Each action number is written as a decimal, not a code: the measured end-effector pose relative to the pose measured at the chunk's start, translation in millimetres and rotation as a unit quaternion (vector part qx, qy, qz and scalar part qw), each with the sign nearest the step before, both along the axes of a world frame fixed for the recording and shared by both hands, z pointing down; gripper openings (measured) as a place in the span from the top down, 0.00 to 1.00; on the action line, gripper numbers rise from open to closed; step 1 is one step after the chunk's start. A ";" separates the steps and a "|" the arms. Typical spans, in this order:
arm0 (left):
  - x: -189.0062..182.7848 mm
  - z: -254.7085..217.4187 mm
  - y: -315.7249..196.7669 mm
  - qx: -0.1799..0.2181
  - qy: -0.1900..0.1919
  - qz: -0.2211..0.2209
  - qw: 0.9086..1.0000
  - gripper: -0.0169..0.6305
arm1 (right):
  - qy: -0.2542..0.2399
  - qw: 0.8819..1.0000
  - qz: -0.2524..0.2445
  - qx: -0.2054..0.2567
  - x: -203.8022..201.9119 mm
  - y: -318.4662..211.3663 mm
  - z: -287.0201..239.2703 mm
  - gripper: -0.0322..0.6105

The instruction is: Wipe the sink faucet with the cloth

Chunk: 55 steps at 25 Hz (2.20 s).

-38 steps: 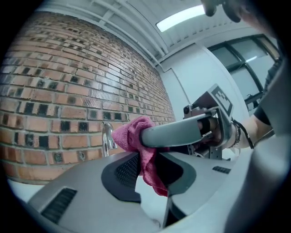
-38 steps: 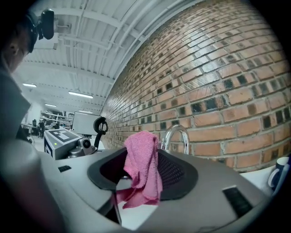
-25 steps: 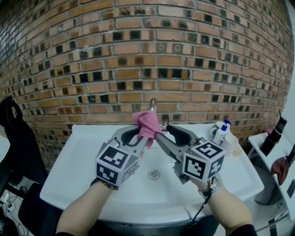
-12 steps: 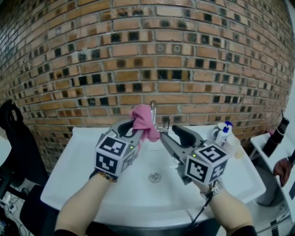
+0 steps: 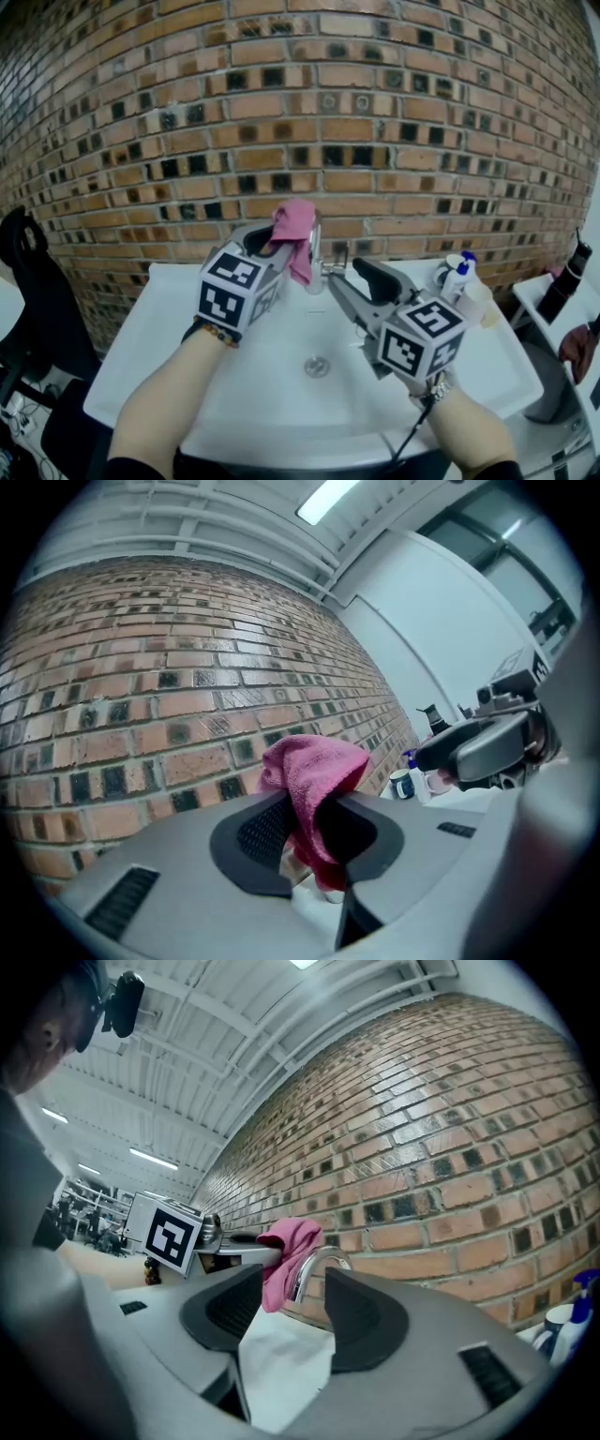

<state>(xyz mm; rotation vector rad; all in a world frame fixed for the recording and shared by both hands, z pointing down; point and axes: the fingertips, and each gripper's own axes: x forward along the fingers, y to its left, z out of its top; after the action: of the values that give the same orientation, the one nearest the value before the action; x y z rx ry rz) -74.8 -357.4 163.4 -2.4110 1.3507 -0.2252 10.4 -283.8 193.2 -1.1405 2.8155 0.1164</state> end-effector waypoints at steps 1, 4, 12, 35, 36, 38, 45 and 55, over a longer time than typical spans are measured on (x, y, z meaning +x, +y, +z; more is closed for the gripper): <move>0.4 -2.3 -2.5 0.002 0.000 0.002 1.000 0.84 | 0.001 1.000 0.001 0.001 0.2 -0.9 -0.4 0.60; 0.6 -7.5 -11.4 0.006 0.007 0.007 1.000 0.84 | 0.004 1.000 0.004 0.006 0.7 -4.3 -2.6 0.60; 2.3 -17.7 -36.1 0.012 0.011 0.013 1.000 0.84 | 0.005 1.000 0.018 0.020 3.2 -12.6 -7.6 0.64; 4.4 20.3 -107.5 -0.029 -0.002 0.007 1.000 0.85 | -0.012 1.000 0.022 -0.016 14.2 -39.5 23.9 0.64; 4.7 22.9 -109.9 -0.031 -0.005 0.007 0.999 0.85 | -0.013 1.000 0.023 -0.018 14.9 -40.0 25.6 0.64; 5.3 28.3 -114.4 -0.035 -0.013 0.007 0.999 0.85 | -0.013 0.999 0.023 -0.021 15.7 -41.1 28.6 0.64; 9.0 53.9 -126.4 -0.057 -0.052 0.005 0.997 0.86 | -0.011 0.999 0.018 -0.031 13.7 -43.2 37.7 0.64; 12.4 85.4 -136.6 -0.082 -0.085 0.004 0.993 0.86 | -0.005 0.999 0.015 -0.038 10.2 -43.9 42.2 0.64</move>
<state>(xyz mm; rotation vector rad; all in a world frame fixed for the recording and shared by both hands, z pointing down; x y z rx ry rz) -62.4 -494.0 248.8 -2.4637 1.2901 -0.5451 20.5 -327.8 235.5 -1.1956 2.8178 0.0075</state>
